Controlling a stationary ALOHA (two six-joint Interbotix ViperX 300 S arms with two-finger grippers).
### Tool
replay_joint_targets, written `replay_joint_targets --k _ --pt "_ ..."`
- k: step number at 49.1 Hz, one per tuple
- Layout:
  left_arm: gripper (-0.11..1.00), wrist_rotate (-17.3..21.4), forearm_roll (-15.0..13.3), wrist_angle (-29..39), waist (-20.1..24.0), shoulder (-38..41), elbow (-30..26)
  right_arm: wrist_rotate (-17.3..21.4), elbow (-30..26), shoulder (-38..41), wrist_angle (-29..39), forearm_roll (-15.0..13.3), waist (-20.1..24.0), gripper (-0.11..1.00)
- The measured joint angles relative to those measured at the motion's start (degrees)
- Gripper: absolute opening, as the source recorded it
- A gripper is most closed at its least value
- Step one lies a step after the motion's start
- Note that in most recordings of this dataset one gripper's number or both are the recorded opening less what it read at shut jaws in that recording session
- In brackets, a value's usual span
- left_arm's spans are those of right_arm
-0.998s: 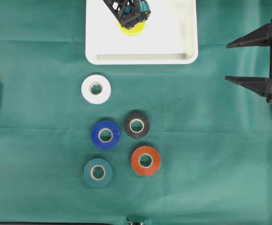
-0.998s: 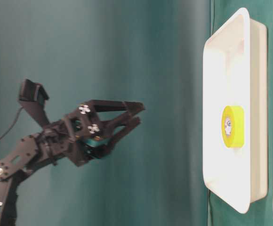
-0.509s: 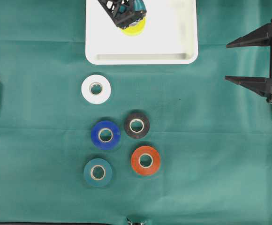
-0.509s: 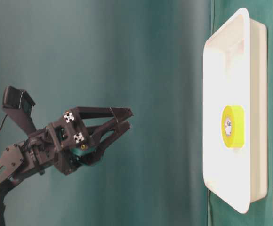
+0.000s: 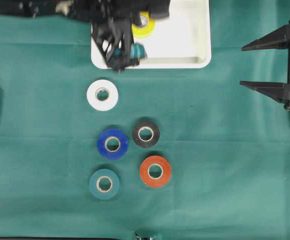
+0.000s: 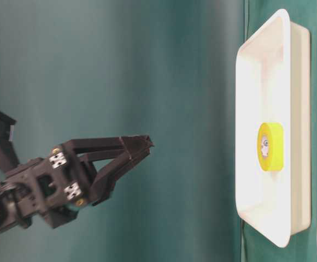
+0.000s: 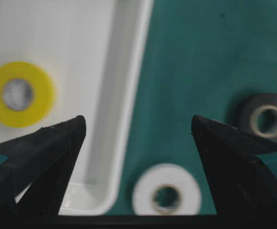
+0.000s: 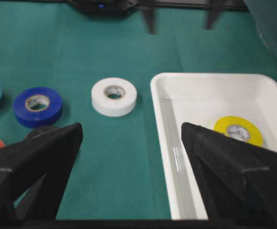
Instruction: Pick up the tape from a random location and place it into the white case.
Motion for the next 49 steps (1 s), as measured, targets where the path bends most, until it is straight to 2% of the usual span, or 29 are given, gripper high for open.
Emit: replay_joint_targets --k 8,23,41,49 --pt "0.99 -1.3 0.0 -0.1 -3.0 -1.5 1.2 0.0 0.0 0.1 -0.1 0.0 0.1 0.93" --pt "0.99 -1.5 0.0 -1.9 -3.3 -7.9 6.2 0.0 0.0 0.0 0.3 0.0 0.0 0.93" --pt "0.99 -1.5 0.0 -8.2 -3.6 -22.5 19.2 0.0 -0.4 -0.2 0.8 0.0 0.1 0.93" --pt "0.99 -1.5 0.0 -11.6 -3.7 -31.4 26.1 0.0 -0.8 -0.1 1.1 0.0 0.1 0.93"
